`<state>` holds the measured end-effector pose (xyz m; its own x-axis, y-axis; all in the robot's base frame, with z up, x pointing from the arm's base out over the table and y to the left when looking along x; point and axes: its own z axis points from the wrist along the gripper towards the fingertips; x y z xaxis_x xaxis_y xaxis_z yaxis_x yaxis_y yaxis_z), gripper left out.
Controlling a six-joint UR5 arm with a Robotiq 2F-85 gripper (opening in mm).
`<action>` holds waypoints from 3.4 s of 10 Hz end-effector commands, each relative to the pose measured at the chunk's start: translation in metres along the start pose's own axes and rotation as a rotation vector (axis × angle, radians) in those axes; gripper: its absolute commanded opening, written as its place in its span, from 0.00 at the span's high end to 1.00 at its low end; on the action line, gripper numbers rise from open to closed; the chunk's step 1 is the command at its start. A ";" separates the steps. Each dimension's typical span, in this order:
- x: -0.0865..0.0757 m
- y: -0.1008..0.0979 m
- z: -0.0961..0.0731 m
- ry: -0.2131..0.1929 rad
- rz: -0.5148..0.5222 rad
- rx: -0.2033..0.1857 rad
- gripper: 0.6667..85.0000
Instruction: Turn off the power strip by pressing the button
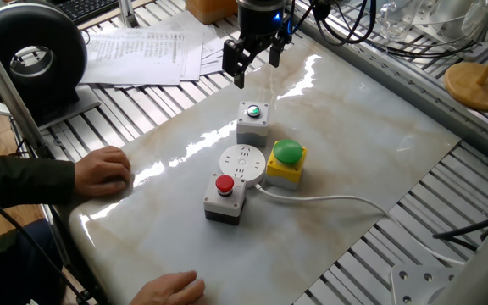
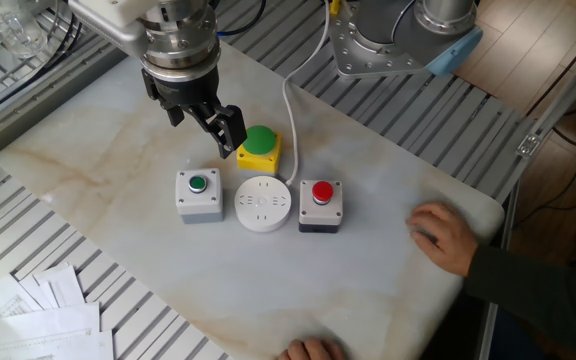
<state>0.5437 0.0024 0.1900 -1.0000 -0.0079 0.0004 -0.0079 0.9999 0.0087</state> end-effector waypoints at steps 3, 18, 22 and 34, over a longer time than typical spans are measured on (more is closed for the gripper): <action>-0.022 -0.011 0.000 -0.086 -0.046 0.075 1.00; 0.025 0.057 0.025 0.071 -0.391 0.097 1.00; 0.027 0.067 0.065 0.060 -0.404 0.095 1.00; 0.050 0.049 0.082 0.162 -0.453 0.157 1.00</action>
<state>0.5029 0.0588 0.1058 -0.8984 -0.4169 0.1384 -0.4317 0.8962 -0.1026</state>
